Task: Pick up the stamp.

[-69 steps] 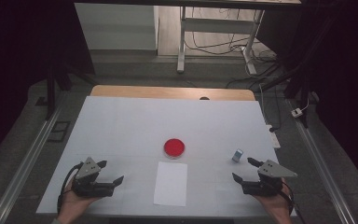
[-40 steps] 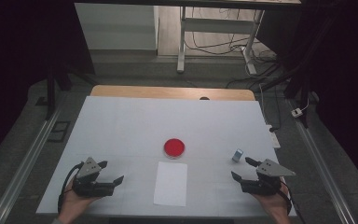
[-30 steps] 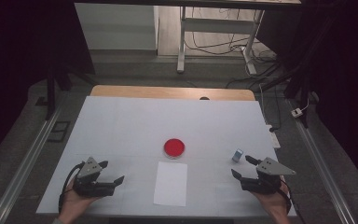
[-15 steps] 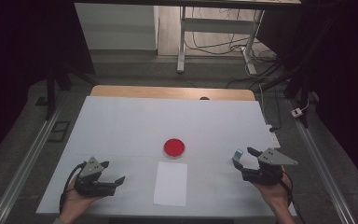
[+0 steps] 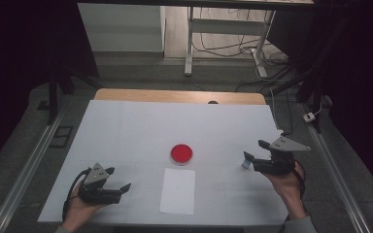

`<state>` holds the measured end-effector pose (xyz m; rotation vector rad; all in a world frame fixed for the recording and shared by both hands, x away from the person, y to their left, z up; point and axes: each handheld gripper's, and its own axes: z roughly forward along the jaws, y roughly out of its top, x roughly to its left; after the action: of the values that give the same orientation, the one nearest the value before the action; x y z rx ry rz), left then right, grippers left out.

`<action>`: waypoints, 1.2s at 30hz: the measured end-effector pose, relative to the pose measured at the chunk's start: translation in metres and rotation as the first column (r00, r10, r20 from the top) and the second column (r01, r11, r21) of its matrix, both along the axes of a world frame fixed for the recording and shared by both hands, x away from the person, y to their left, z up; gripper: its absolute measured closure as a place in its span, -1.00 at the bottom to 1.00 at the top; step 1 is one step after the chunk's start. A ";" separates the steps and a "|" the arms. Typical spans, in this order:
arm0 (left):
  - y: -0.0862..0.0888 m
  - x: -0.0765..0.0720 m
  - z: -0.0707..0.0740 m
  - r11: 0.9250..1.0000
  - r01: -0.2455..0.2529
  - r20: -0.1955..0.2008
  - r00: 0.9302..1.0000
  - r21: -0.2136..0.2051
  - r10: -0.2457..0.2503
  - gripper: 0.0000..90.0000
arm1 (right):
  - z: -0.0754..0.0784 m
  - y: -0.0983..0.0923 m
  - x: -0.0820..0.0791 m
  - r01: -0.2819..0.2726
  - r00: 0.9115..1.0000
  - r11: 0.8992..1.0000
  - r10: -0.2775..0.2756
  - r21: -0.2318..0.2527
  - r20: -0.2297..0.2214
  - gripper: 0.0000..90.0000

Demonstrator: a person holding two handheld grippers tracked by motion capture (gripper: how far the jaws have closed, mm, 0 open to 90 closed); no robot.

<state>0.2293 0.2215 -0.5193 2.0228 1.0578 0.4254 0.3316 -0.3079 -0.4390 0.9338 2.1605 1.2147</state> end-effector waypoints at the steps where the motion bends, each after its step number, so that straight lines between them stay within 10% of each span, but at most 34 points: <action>1: 0.000 0.000 0.000 1.000 -0.001 0.000 1.000 -0.001 0.001 -0.66 | -0.002 -0.001 0.002 0.003 1.000 1.000 -0.003 -0.009 -0.008 -0.40; 36: 0.002 0.001 -0.001 1.000 -0.005 0.002 1.000 0.009 0.005 -0.66 | -0.046 -0.006 0.020 -0.014 0.989 0.992 -0.005 -0.125 -0.149 0.14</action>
<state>0.2302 0.2237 -0.5207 2.0275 1.0621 0.4350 0.3519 -0.3139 -0.4853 0.9940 2.3268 1.0258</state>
